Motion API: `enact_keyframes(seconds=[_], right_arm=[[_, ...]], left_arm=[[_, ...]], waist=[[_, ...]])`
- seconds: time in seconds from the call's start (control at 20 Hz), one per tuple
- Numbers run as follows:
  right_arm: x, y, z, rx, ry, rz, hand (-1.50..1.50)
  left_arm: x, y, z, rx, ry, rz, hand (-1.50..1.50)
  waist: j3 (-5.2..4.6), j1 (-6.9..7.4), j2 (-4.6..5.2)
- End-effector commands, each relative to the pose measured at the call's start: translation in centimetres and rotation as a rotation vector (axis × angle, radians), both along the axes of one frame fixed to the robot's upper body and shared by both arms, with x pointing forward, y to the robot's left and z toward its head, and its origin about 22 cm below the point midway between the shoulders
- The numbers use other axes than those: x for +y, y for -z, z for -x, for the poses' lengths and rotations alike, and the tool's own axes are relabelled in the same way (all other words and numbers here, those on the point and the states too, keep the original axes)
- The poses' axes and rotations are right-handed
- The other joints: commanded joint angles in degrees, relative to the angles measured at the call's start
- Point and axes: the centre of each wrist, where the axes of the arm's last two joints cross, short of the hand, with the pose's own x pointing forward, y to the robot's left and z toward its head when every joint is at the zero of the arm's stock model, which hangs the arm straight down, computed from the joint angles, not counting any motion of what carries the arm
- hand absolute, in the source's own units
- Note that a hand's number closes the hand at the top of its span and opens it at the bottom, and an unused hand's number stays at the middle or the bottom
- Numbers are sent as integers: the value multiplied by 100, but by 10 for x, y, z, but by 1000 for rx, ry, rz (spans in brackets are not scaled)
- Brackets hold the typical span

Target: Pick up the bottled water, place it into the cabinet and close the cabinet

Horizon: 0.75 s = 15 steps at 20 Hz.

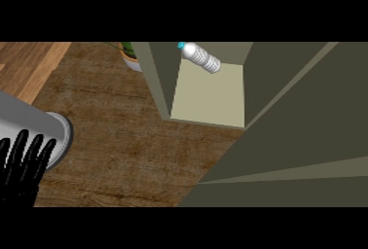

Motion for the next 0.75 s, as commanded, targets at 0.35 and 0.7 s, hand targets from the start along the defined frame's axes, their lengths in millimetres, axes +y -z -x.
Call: enact_keyframes(seconds=[0.35,0.7], right_arm=[[54,-11,-116,136,314,-49,150],[97,-45,-186,189,342,-41,150]], left_arm=[[0,6,-2,24,34,16,-150],[6,6,-2,26,28,14,-150]], waist=[[34,182,-25],[51,43,-104]])
